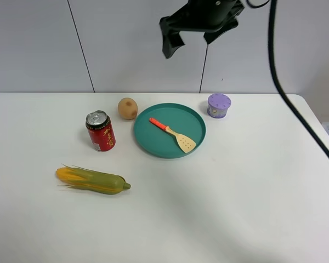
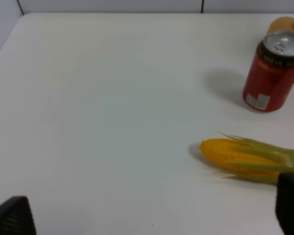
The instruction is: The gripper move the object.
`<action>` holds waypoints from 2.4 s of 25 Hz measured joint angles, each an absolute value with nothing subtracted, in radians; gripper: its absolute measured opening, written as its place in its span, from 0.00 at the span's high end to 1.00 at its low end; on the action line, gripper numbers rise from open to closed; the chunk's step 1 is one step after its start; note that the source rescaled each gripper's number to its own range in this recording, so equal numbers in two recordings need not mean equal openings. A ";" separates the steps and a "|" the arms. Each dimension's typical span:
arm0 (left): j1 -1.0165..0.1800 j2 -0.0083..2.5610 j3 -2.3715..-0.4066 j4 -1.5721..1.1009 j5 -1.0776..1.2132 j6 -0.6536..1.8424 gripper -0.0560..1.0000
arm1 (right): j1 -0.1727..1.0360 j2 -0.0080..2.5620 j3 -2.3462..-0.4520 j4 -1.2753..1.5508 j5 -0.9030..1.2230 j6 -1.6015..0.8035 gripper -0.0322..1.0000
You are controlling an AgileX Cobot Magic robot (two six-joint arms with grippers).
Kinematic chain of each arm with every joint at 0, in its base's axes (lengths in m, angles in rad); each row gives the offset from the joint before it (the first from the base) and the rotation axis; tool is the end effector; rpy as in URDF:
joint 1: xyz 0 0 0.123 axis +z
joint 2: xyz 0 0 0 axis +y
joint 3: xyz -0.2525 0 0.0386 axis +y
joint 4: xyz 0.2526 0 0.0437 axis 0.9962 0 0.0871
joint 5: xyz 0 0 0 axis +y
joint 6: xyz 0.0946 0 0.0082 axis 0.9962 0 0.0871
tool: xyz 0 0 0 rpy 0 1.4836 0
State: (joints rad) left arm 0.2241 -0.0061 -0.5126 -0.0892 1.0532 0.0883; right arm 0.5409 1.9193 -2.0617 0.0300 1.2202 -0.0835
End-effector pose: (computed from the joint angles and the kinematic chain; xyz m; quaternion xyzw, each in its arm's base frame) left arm 0.0312 -0.0004 0.2824 -0.0554 0.8437 0.0388 0.5326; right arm 0.3572 0.2177 0.3468 -0.2934 0.9121 0.0794 0.2752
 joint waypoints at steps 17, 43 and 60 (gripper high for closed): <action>0.224 -0.006 -0.513 -0.089 1.053 0.088 0.00 | 0.169 1.522 -1.753 -0.103 1.222 -0.054 0.00; 0.224 -0.006 -0.513 -0.091 1.053 0.088 0.00 | -0.115 0.589 -1.018 -0.125 1.223 -0.054 0.00; 0.224 -0.006 -0.513 -0.091 1.053 0.088 0.00 | -0.115 0.012 -0.594 -0.053 1.063 -0.054 0.00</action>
State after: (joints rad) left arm 0.2241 -0.0061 -0.5126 -0.0914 1.0532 0.0883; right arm -0.1145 0.0122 -0.5939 -0.0533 1.0631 -0.0545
